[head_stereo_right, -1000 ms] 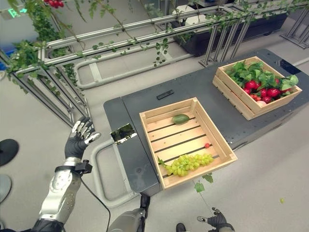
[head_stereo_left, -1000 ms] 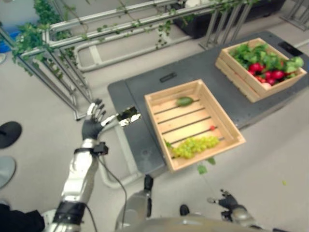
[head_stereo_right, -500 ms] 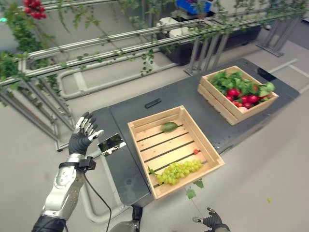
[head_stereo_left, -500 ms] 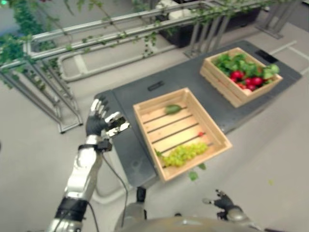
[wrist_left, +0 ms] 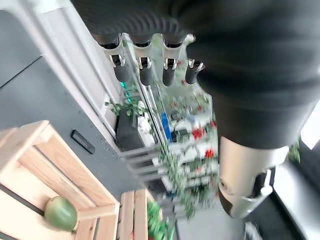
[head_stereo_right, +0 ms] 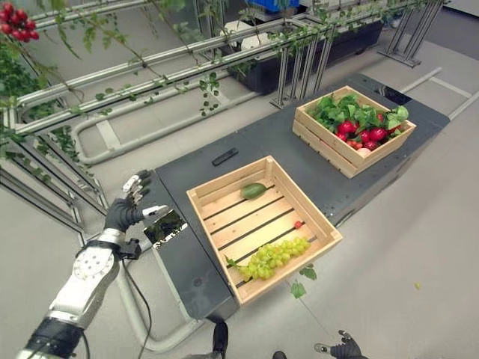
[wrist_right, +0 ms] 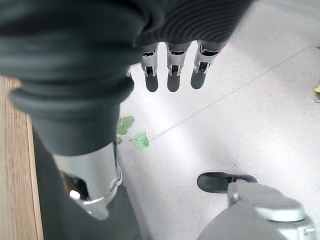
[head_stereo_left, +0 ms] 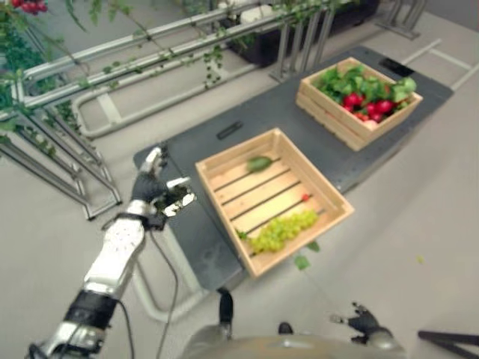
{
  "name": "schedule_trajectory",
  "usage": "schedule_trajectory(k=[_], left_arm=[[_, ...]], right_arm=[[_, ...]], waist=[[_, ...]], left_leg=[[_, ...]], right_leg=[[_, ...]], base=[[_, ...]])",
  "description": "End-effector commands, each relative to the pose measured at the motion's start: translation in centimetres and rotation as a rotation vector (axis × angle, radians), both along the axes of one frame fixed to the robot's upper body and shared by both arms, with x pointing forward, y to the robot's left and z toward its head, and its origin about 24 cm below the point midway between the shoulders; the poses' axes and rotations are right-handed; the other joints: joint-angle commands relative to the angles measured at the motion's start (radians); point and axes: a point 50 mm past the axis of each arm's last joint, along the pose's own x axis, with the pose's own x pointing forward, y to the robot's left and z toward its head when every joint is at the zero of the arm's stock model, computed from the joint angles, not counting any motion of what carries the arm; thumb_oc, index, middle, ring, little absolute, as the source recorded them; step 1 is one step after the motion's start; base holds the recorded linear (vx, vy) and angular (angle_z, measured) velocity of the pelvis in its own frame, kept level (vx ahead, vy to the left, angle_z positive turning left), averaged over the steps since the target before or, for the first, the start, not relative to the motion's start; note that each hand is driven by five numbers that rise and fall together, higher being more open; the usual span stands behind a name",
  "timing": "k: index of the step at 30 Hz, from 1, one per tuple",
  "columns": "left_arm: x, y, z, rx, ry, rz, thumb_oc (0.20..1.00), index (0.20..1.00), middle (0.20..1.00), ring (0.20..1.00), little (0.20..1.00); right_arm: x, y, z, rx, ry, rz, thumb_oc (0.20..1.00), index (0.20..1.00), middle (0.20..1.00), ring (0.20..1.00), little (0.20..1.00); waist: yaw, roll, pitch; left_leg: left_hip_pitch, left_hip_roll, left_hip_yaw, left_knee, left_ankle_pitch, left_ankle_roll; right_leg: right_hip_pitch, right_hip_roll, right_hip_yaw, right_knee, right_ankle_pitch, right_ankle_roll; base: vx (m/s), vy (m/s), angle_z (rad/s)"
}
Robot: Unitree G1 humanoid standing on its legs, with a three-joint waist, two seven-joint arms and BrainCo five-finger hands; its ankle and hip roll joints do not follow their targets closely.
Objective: Pick up the fruits from the basket on one side to the basket on the other side
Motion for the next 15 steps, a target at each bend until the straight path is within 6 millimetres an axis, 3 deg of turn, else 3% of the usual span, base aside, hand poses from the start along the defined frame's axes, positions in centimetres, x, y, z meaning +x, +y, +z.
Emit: schedule_trajectory(k=[1,9,13,15], left_arm=[[1.2,-1.0,3.7,0.061,-0.159,-0.063,1.0,1.0,1.0,1.0,1.0],[1.6,-0.9,4.9,0.137,-0.196,-0.065,1.0,1.0,1.0,1.0,1.0],[3.1,-1.6,7.2,0.268,-0.248,-0.108,1.0,1.0,1.0,1.0,1.0],[3.5,-2.0,8.2,0.312,-0.27,-0.134,1.0,1.0,1.0,1.0,1.0]], right_arm=[[0.1,-2.2,0.8,-0.035,-0.015,-0.036,1.0,1.0,1.0,1.0,1.0],[0.4,-3.1,1.2,-0.058,-0.023,-0.027,1.0,1.0,1.0,1.0,1.0],[1.0,-4.0,1.8,-0.092,-0.036,-0.013,1.0,1.0,1.0,1.0,1.0],[1.1,-4.5,2.0,-0.105,-0.043,-0.019,1.0,1.0,1.0,1.0,1.0]], waist=[[-0.015,0.042,-0.012],[-0.027,0.078,0.011],[-0.036,0.087,0.05],[-0.045,0.082,0.051]], left_leg=[[0.03,0.021,-0.026,0.017,-0.13,-0.051],[0.028,0.044,-0.045,0.017,-0.107,-0.076],[-0.058,0.056,-0.055,0.023,-0.042,-0.103],[-0.053,0.035,-0.028,0.054,-0.074,-0.092]], right_leg=[[-0.13,0.015,-0.005,0.007,0.024,0.044],[-0.112,0.04,-0.025,0.007,0.003,0.021],[-0.136,0.045,-0.062,0.007,-0.002,0.013],[-0.158,0.027,-0.083,0.007,0.015,0.018]], base=[[-0.02,-0.066,-0.03],[-0.05,-0.086,0.04],[-0.2,-0.086,0.28],[-0.15,-0.011,0.44]])
